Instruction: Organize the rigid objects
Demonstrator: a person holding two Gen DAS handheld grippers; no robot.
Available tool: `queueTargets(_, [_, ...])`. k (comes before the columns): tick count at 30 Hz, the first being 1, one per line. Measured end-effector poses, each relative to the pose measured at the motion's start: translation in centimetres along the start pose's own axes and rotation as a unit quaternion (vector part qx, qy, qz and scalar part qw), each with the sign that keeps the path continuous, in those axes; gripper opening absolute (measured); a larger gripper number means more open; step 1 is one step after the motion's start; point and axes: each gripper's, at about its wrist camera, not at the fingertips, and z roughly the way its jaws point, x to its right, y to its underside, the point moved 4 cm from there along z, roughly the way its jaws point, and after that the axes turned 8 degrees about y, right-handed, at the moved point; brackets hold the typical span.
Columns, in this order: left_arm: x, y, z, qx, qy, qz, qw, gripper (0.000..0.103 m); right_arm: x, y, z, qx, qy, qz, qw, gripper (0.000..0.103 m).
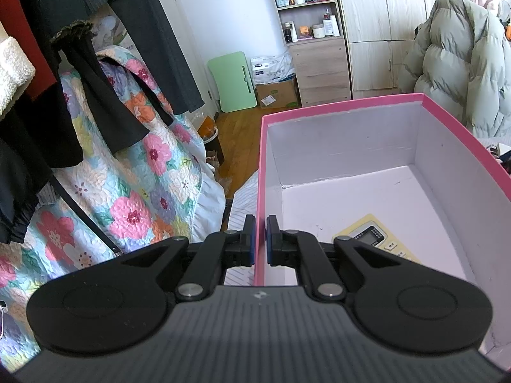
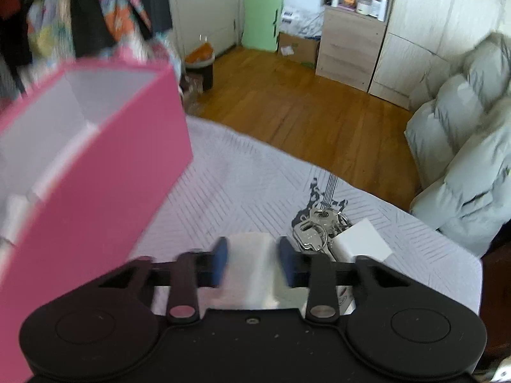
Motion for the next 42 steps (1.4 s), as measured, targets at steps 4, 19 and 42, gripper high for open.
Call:
queueTargets(4, [0.0, 0.0, 0.0, 0.001, 0.0, 0.0, 1.0, 0.005, 0.8, 0.2, -1.9, 0.007, -0.05, 0.025, 0.998, 0.023])
queueTargets(19, [-0.1, 0.1, 0.0, 0.001, 0.001, -0.003, 1.0, 0.006, 1.9, 4.8, -2.4, -0.033, -0.089, 0.107, 0.99, 0.062])
queueTargets(42, [0.0, 0.1, 0.0, 0.0, 0.002, -0.003, 1.0, 0.006, -3.2, 4.7, -2.7, 0.004, -0.055, -0.014, 0.998, 0.024])
